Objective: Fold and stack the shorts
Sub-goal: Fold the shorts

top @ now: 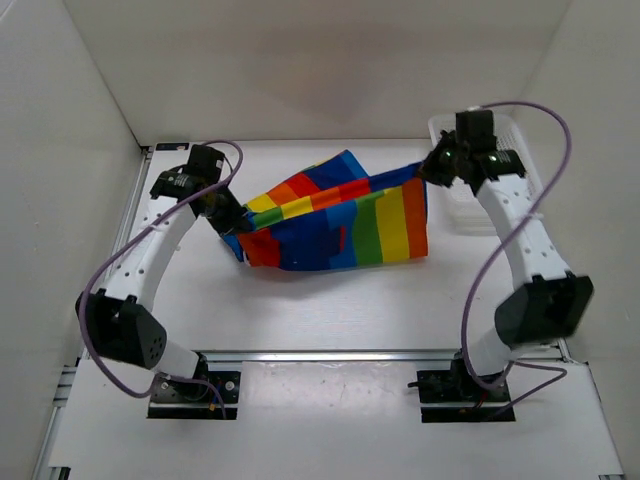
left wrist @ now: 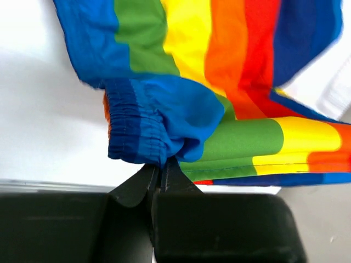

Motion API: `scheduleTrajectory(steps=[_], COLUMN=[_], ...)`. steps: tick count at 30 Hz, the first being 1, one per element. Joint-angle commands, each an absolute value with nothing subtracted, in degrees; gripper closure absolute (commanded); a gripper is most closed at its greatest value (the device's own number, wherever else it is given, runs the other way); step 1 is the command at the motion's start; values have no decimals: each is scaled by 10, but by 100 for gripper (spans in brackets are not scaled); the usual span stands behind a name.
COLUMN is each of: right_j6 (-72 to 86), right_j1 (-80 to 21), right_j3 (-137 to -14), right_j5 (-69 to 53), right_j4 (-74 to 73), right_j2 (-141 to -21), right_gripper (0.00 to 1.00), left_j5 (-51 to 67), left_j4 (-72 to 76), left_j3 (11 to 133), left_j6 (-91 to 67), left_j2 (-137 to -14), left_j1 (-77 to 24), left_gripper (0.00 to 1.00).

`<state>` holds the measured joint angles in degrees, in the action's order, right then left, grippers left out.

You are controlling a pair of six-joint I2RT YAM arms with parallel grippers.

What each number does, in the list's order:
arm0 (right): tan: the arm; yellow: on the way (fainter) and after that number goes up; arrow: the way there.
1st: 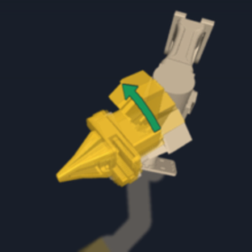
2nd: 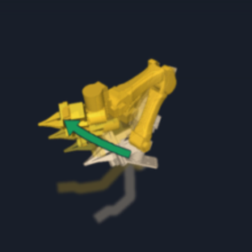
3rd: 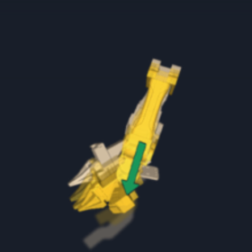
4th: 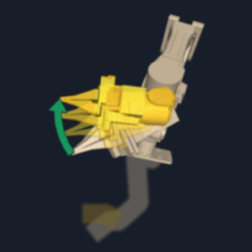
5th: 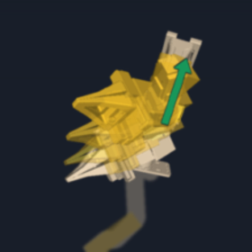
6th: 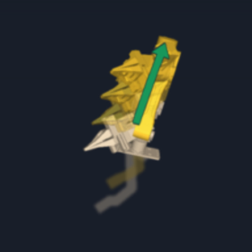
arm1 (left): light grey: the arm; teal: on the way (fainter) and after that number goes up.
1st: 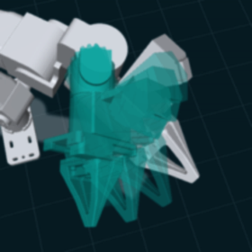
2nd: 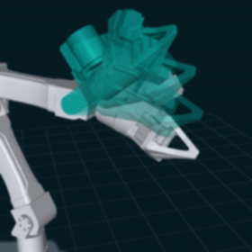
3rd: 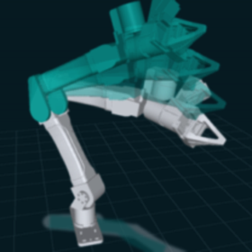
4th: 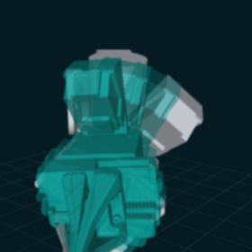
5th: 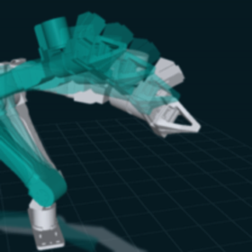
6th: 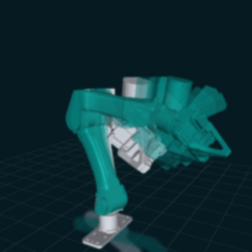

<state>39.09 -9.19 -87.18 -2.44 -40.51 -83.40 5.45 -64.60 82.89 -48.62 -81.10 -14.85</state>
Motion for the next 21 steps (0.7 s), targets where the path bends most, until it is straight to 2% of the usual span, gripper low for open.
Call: scheduleTrajectory(steps=[1, 4, 8, 11, 14, 21], right_j6=[351, 340, 340, 334, 328, 348], right_j1=[-98, -105, -105, -110, -110, -110], right_j3=[-996, -1058, -1035, -984, -881, -670], right_j5=[9, 9, 4, 4, 9, 25], right_j4=[-350, -360, -360, -360, -360, -438], right_j2=[-923, -970, -952, -893, -807, -546], right_gripper=[100, 100, 100, 100, 100, 100], left_j5=[31, 37, 37, 21, 16, 37], left_j4=[-675, -670, -677, -697, -704, -709], left_j3=[846, 852, 837, 806, 745, 607], left_j6=[-446, -435, -407, -396, -396, -428], left_j2=[-836, -847, -832, -802, -744, -612], left_j1=[-106, -100, -100, -105, -105, -112], left_gripper=[90, 90, 90, 90, 90, 90])
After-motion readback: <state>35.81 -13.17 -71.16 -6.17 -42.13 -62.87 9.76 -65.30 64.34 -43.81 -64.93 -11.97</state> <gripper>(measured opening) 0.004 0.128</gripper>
